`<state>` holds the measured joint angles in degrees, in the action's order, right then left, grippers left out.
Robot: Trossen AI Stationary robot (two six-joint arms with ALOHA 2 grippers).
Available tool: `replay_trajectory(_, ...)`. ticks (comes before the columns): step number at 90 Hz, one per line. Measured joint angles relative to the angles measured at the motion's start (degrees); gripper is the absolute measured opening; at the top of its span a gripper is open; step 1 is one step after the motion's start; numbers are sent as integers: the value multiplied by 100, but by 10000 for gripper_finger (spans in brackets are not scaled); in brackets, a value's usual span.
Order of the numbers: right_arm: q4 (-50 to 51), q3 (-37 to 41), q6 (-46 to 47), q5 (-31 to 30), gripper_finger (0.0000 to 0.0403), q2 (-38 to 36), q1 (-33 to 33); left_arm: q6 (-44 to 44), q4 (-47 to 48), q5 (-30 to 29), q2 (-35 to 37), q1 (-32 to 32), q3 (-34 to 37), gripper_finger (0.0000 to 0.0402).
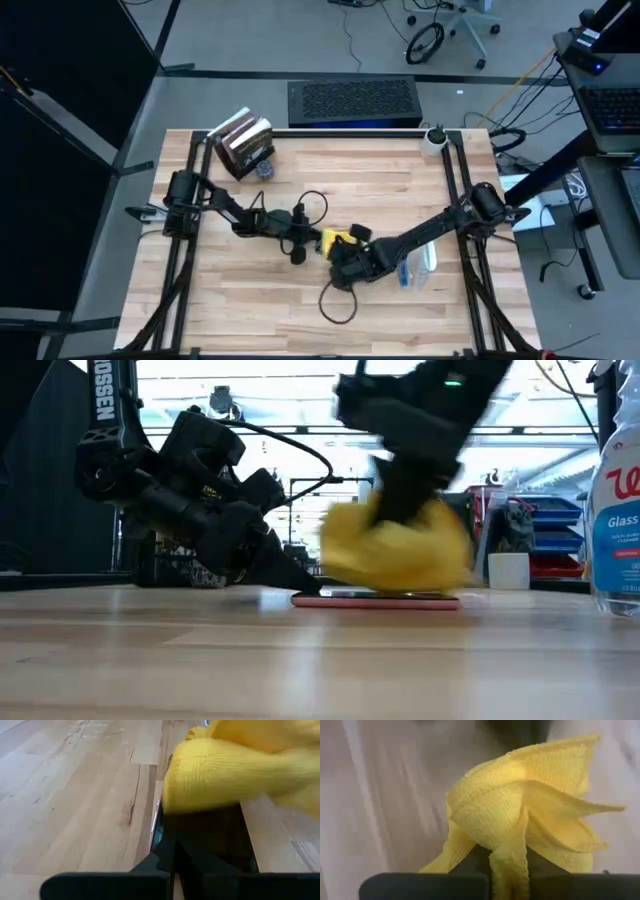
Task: Apply microfiber cloth
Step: Wipe the front of the pink cellphone with a yellow microfiber cloth
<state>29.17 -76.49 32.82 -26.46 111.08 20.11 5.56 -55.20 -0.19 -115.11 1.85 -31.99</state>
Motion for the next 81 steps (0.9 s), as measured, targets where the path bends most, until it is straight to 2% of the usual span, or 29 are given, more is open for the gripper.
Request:
replay_trajectory(13, -673, -11, -382, 1, 9, 260, -393, 2, 0, 0, 0, -2, 0, 0)
replay_trajectory(36, -256, 56, -344, 254, 9, 521, -588, -9, -2, 25, 0, -2, 0, 0)
replay_trajectory(55, 492, 78, -181, 265, 9, 520, -397, -15, 2, 42, 0, -2, 0, 0)
replay_trajectory(81, 2137, 91, 328, 288, 9, 394, -19, -9, 17, 59, 0, -2, 0, 0)
